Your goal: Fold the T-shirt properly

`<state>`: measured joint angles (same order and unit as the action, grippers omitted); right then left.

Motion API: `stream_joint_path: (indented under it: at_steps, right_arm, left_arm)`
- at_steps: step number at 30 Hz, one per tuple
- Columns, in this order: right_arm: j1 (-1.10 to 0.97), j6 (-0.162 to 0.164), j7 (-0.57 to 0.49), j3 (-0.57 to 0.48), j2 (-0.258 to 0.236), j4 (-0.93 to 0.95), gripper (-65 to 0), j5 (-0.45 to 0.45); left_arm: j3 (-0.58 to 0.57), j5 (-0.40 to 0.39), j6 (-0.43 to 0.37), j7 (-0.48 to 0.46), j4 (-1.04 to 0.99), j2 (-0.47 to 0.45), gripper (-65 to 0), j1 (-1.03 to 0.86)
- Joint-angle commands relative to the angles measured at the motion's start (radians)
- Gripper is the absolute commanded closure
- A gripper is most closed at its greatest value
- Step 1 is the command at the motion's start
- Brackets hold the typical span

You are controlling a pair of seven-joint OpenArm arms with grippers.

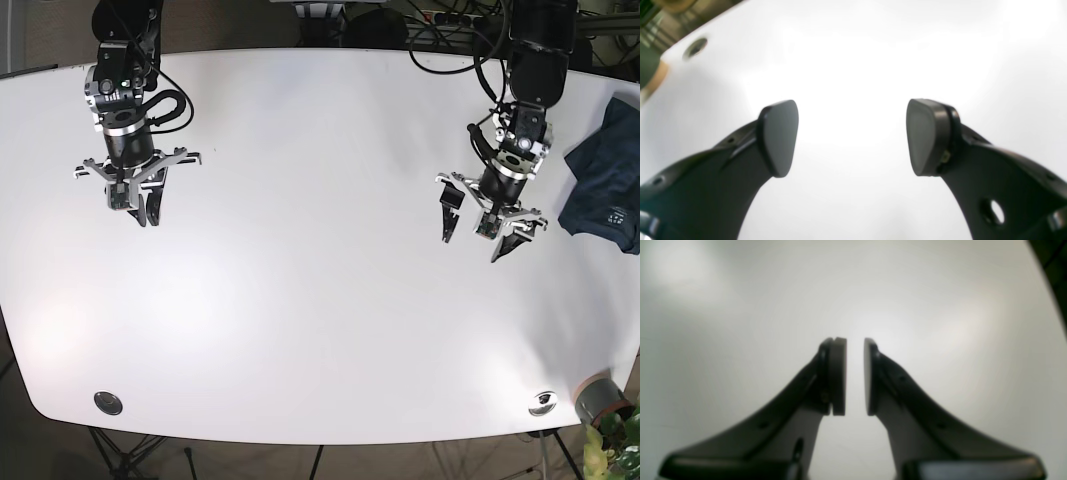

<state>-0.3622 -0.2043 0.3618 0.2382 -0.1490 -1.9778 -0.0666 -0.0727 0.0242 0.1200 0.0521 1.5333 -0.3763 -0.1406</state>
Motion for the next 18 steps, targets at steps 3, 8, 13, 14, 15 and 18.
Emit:
stream_joint_path:
  at_steps: [3,8,13,14,15,18]
  right_arm:
    - [-0.056,-0.056,-0.18,0.022,-0.007,0.053,-7.9,0.044]
    - [-0.116,-0.071,-0.329,0.034,-0.007,0.131,-7.9,0.046]
    - [-0.202,-0.071,-0.392,0.034,-0.007,0.156,-7.9,0.041]
    - [-0.219,-0.071,-0.395,0.034,-0.007,0.156,-7.9,0.031]
    - [-0.251,-0.071,-0.398,0.033,-0.007,0.156,-7.9,0.0]
    - [-0.318,-0.074,-0.399,0.031,-0.013,0.153,-7.9,-0.089]
  left_arm:
    - [0.004,0.03,-0.053,-0.037,0.1,0.052,-45.8,-0.087]
    - [0.006,0.035,-0.075,-0.039,0.161,0.107,-45.8,-0.215]
    - [0.001,0.03,-0.122,-0.039,0.235,0.13,-45.8,-0.376]
    - [0.001,0.03,-0.13,-0.039,0.243,0.139,-45.7,-0.399]
    - [0.003,0.03,-0.135,-0.039,0.256,0.158,-45.7,-0.44]
    - [0.03,0.03,-0.135,-0.039,0.295,0.198,-45.7,-0.538]
